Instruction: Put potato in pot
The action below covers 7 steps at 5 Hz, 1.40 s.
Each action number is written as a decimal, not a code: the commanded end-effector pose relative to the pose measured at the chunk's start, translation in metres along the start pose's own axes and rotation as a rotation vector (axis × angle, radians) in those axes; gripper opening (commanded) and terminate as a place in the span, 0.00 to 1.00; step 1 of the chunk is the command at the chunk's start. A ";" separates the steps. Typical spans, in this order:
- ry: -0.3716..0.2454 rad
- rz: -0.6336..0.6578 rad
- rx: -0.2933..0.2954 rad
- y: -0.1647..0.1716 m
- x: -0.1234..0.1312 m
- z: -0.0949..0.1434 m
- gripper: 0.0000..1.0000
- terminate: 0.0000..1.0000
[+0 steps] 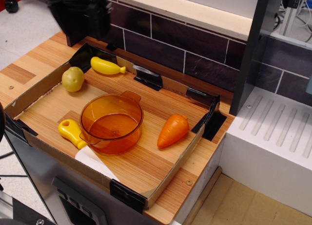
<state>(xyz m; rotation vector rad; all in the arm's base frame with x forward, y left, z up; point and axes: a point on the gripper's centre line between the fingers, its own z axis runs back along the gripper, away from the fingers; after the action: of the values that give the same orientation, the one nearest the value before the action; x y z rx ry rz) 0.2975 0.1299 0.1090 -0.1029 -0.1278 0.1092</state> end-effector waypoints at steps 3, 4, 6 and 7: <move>-0.029 -0.008 0.121 0.020 -0.012 -0.058 1.00 0.00; -0.033 0.003 0.127 0.027 -0.010 -0.060 1.00 0.00; -0.037 0.014 0.184 0.035 -0.005 -0.081 1.00 0.00; -0.027 0.024 0.203 0.036 -0.002 -0.089 1.00 0.00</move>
<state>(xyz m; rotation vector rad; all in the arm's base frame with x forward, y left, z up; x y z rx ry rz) 0.2954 0.1518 0.0036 0.0786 -0.0967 0.1522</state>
